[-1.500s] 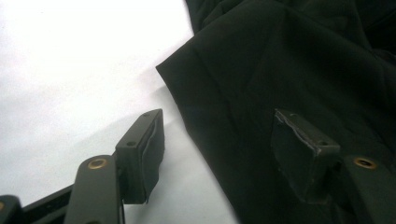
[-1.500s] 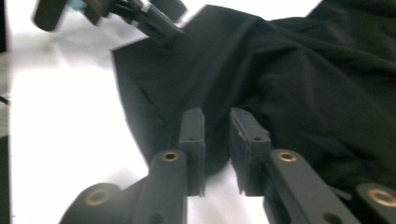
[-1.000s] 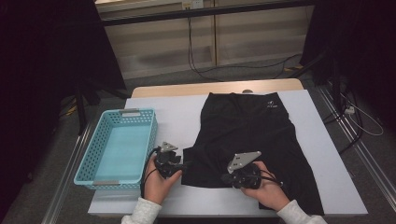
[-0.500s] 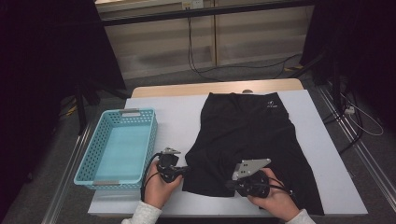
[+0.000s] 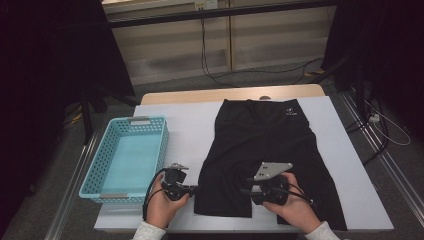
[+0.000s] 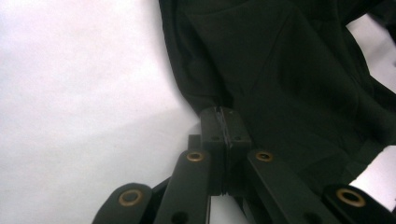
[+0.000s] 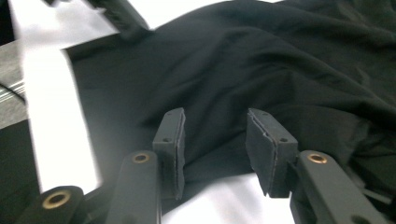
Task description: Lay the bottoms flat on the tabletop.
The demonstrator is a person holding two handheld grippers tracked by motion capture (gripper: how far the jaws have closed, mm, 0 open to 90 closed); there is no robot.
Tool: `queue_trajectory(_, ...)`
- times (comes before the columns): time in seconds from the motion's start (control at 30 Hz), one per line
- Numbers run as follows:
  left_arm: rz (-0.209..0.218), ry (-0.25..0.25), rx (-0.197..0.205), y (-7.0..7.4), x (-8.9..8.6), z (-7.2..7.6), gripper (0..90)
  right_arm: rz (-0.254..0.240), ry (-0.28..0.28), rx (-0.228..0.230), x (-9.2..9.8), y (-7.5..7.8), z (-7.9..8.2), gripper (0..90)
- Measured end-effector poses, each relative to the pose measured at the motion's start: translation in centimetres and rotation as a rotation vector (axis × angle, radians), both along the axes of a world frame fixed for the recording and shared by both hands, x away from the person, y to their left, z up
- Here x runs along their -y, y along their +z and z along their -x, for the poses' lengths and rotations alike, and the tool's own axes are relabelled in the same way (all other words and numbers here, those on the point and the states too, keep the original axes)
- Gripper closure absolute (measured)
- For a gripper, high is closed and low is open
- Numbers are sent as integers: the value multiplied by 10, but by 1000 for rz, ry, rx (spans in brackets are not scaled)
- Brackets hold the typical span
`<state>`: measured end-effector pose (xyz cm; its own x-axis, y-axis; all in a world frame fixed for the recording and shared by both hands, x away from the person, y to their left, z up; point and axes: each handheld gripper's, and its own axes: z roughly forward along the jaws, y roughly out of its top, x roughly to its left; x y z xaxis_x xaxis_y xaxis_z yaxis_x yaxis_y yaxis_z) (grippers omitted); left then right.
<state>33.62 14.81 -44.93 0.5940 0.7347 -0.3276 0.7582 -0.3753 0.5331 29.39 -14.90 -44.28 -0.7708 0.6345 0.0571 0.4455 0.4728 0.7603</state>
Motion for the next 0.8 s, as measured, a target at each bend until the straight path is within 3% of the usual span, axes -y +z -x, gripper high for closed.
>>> queue_trajectory(0.13, 10, 6, 2, 1, 0, -1, 900, 84, 11, -21, -12, -18, -10, 577)
queue_trajectory(0.17, 10, 4, 5, 1, -1, -1, 900, 65, 3, -12, -13, -21, -11, 607)
queue_trajectory(0.3, 18, 7, 4, 1, 0, -2, 900, 80, 17, -19, -11, -19, -13, 857)
queue_trajectory(0.33, 19, 6, 2, 1, 0, -2, 899, 82, 26, -18, -11, -19, -13, 880)
queue_trajectory(0.6, 34, 6, 9, 8, -2, -3, 899, 49, 58, -82, 13, -13, 0, 888)
queue_trajectory(0.73, 32, 1, -3, 7, -1, -4, 899, 64, 48, -53, 19, -8, 5, 841)
queue_trajectory(0.8, 27, -8, -2, 7, -1, -4, 899, 46, 38, -32, 18, -4, 4, 808)
